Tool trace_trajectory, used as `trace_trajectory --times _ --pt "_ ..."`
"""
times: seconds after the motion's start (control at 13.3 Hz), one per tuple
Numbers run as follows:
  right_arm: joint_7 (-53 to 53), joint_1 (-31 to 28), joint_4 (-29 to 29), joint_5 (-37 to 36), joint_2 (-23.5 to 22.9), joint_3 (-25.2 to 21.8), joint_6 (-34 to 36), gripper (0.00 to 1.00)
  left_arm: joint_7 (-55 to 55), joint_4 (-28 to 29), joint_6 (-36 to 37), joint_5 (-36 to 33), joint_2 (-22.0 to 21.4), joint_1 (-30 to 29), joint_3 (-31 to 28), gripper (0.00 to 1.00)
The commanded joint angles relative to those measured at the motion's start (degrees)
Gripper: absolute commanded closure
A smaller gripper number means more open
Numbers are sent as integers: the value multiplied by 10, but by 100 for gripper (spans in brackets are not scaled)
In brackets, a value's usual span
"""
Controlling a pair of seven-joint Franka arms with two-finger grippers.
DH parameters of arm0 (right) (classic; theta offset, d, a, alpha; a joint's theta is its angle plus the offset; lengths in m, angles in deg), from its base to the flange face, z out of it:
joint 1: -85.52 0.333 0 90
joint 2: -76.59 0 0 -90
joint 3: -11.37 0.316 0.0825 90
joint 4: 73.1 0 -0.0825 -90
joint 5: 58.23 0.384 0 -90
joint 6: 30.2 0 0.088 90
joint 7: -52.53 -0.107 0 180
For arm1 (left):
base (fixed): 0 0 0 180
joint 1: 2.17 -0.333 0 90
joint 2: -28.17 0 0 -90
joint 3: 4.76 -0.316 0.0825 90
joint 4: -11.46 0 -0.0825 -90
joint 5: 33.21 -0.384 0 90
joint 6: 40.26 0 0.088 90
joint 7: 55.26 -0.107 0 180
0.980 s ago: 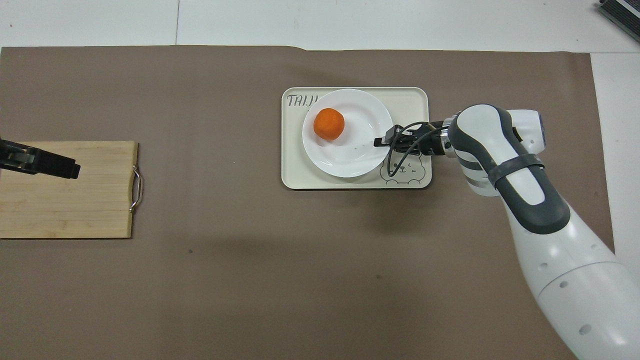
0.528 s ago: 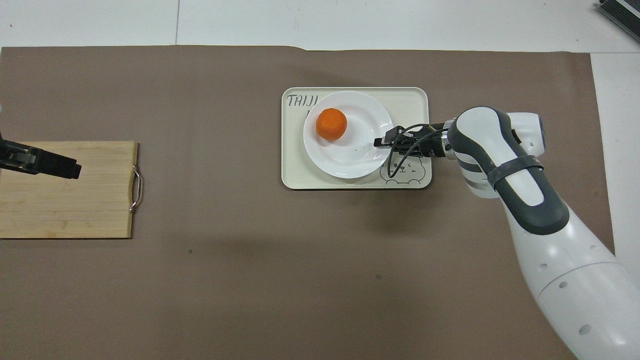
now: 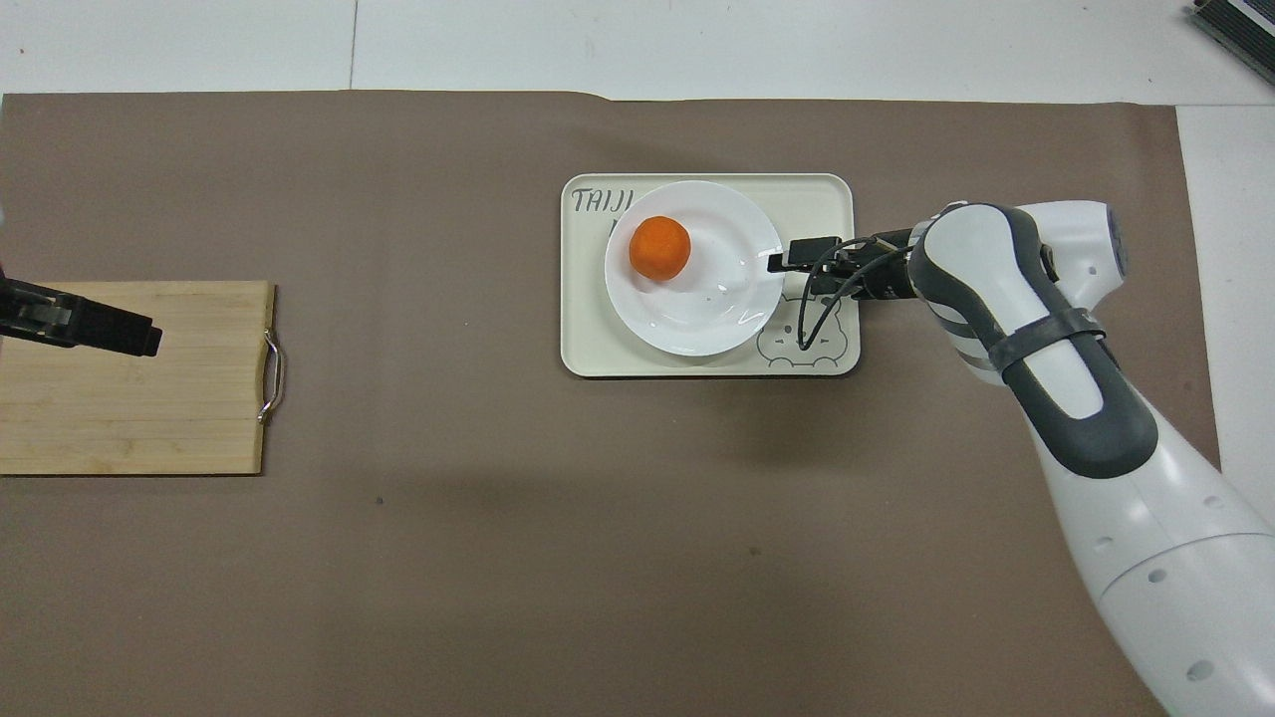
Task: Place orange and plate with both arms
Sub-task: 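Release the plate and draw the right gripper back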
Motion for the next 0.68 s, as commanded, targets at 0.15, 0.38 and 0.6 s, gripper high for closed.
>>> trace_trajectory --times 0.15,0.38,0.6 --pt "-31 0 0 -122 31 -16 -5 0 6 15 -8 -6 -12 2 0 0" --pt "-85 4 0 -284 64 -16 -4 0 7 15 -7 -6 -12 7 0 0" --pt "-154 5 -3 -415 104 -15 14 0 7 15 -6 -5 -12 7 0 0"
